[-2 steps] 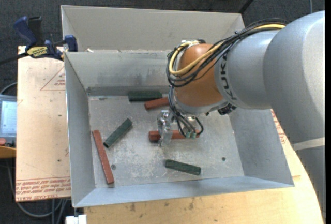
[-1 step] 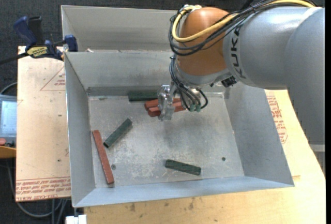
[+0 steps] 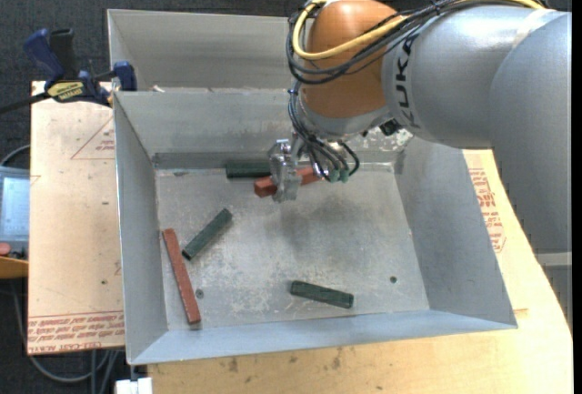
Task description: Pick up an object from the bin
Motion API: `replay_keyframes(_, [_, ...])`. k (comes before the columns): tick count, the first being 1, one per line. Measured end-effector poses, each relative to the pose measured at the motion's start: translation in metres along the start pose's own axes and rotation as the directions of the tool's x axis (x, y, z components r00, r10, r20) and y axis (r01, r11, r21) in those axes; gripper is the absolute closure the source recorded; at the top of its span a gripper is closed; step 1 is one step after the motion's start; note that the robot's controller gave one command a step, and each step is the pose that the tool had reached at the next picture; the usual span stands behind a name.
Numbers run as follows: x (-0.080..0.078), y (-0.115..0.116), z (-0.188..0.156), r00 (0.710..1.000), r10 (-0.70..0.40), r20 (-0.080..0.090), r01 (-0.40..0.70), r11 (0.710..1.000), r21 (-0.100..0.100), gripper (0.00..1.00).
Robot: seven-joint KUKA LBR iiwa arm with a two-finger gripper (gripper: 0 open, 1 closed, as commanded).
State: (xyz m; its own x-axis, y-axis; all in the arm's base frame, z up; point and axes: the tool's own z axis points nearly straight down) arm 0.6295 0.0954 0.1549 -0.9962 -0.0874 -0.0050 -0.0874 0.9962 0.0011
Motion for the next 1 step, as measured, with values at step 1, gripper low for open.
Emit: replay_keyframes(1, [0.0288,0.0353,-0.0759,1.0,0.009,0.005,-0.009,1.0,-0.003,1.0])
